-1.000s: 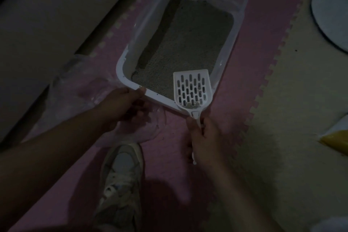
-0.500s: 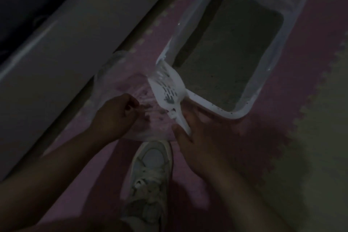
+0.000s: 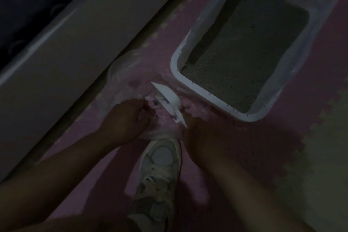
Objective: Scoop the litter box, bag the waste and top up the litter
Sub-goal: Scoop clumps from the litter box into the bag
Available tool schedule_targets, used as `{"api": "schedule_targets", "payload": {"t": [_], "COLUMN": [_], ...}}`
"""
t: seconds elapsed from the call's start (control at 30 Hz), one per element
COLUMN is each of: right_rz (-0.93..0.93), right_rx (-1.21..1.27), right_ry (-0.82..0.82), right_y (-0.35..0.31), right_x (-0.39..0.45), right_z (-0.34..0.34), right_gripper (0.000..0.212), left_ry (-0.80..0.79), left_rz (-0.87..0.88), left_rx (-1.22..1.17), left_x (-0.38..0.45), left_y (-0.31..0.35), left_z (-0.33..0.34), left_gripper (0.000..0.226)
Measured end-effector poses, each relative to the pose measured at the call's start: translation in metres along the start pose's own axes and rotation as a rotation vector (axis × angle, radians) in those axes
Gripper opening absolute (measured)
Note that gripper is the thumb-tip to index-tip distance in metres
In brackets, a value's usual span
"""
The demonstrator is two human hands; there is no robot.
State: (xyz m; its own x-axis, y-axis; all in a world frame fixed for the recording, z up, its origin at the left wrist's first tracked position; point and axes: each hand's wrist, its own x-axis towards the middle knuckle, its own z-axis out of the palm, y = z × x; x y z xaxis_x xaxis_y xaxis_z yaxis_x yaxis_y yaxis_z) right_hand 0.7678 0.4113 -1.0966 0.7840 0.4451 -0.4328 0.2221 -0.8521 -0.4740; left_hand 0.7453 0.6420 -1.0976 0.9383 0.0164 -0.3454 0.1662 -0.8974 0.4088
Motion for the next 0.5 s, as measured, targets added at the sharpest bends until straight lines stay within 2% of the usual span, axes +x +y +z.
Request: {"api": "schedule_targets", "payload": {"t": [0.1, 0.37, 0.5], "right_rz": [-0.046, -0.027, -0.038], "right_rx": [-0.048, -0.030, -0.008], "right_ry": [0.072, 0.089, 0.124], "right_y": [0.005, 0.017, 0.014], "right_x": [-0.004, -0.009, -0.018], "right_z": [0.001, 0.008, 0.001], "right_gripper": [0.050, 0.051, 0.058], "left_ry": [0.016, 0.041, 0.042], "left_rz": [0.007, 0.010, 0.018], "left_rx": [0.002, -0.041, -0.002], "left_x": [0.002, 0.005, 0.010], "left_y": [0.004, 0.003, -0.001], "left_z": [0.001, 0.006, 0.009], "left_gripper": [0.057, 0.056, 0.038]}}
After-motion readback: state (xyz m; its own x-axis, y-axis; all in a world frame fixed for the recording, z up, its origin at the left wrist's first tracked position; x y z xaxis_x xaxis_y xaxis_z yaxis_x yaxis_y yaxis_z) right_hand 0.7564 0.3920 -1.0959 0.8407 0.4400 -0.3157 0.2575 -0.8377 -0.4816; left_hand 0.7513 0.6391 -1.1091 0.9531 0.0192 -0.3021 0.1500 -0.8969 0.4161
